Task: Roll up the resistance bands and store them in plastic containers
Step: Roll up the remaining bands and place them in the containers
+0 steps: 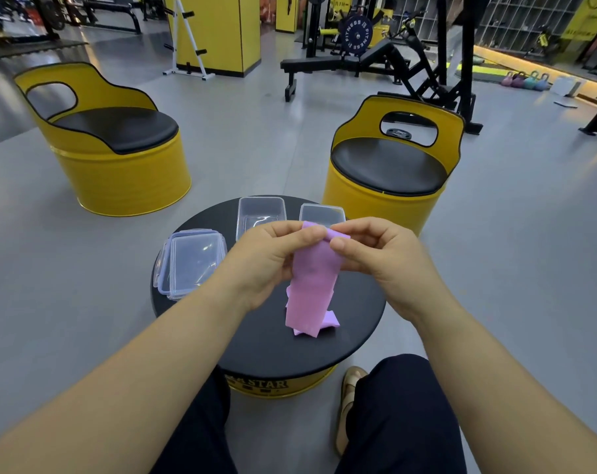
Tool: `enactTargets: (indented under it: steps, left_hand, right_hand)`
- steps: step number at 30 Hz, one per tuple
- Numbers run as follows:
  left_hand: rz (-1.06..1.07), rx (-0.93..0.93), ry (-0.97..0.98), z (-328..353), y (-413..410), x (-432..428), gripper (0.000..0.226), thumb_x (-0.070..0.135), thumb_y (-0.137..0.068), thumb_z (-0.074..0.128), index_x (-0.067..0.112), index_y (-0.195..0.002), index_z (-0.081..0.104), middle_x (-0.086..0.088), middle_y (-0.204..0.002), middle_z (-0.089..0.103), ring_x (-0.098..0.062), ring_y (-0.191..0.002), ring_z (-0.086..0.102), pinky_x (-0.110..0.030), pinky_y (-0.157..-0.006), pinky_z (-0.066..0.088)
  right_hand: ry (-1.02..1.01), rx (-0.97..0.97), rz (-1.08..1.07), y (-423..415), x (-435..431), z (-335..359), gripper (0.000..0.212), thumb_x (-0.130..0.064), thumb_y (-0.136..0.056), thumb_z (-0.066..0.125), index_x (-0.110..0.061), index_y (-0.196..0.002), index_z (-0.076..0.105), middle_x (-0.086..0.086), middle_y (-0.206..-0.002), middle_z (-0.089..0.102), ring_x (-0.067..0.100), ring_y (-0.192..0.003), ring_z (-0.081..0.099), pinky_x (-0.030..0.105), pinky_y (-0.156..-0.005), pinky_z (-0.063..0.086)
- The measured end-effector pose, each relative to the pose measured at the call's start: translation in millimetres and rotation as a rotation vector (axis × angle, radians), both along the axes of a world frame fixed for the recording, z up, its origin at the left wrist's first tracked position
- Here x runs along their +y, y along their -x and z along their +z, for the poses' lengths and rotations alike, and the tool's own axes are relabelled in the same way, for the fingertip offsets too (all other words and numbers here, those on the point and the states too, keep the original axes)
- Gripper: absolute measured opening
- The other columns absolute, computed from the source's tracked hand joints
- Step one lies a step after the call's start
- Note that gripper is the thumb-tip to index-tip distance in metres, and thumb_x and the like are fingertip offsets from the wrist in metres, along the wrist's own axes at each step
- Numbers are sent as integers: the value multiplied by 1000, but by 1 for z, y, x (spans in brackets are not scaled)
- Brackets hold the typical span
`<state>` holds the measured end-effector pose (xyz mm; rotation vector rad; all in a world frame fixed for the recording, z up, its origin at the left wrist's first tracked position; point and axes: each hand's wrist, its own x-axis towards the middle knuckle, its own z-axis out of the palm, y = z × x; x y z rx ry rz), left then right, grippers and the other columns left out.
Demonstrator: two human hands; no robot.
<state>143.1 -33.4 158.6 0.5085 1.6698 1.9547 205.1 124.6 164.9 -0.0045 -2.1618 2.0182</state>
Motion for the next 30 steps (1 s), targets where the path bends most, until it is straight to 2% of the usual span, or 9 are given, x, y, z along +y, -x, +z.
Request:
enactTargets:
  steps: [3,5,7,9,11,15,19,24,30]
  left_hand:
    - [-192,-33,25,-1,8,-8,24,27,-79,61,10,-87,76,-6,-92,72,-19,-86,65,-33,-80,52]
    - [-307,-59,47,1,12,-13,24,28,-79,68,7,-88,75,-8,-90,71,-21,-83,67,-30,-74,54]
    - [-397,-65,74,3,15,-14,40,36,-66,80,5,-91,74,-9,-92,69,-23,-86,66,-31,-77,55]
    - [-463,-76,81,4,17,-15,47,40,-58,84,7,-89,74,-5,-91,69,-20,-85,65,-30,-77,54]
    - [-511,-97,57,3,18,-16,38,37,-59,82,9,-85,76,-3,-87,71,-16,-81,67,-26,-74,54]
    - [-533,-142,11,3,16,-17,21,29,-63,71,12,-75,76,3,-76,70,-10,-70,67,-21,-66,53]
    - [-554,-158,15,-1,16,-17,36,37,-55,84,11,-78,76,-1,-82,72,-12,-76,68,-23,-70,55]
    - [-525,-185,2,-4,13,-14,43,41,-49,88,10,-77,76,-3,-80,72,-13,-73,68,-23,-67,54]
    - [-460,-170,-4,-2,9,-13,47,47,-45,86,12,-74,76,0,-77,72,-9,-69,68,-21,-61,53]
  right_hand:
    - [-200,-76,258,-3,10,9,41,-23,-72,77,-31,-109,62,-7,-96,64,8,-77,64,24,-71,53]
    - [-311,-127,407,-2,15,16,51,-23,-73,76,-40,-118,57,3,-111,58,13,-83,60,27,-75,52]
    - [-357,-137,494,0,16,21,56,-28,-70,77,-41,-121,57,12,-119,54,21,-85,54,37,-82,50]
    - [-370,-146,548,2,16,25,56,-32,-67,76,-41,-119,59,17,-119,53,27,-87,50,43,-87,48]
    - [-353,-174,583,3,16,28,55,-32,-65,77,-41,-117,60,19,-116,54,29,-90,51,44,-88,48]
    - [-348,-175,603,4,18,24,55,-31,-62,79,-38,-114,62,4,-91,59,26,-82,48,45,-82,47]
    - [-345,-132,595,5,14,20,57,-43,-53,87,-39,-106,64,20,-103,58,44,-85,51,62,-85,43]
    - [-405,-62,522,3,14,22,44,-33,-57,79,-33,-98,64,-18,-76,53,24,-72,38,37,-69,38]
    - [-419,-70,538,4,18,24,49,-33,-59,79,-42,-105,66,-2,-88,53,36,-78,44,33,-75,42]
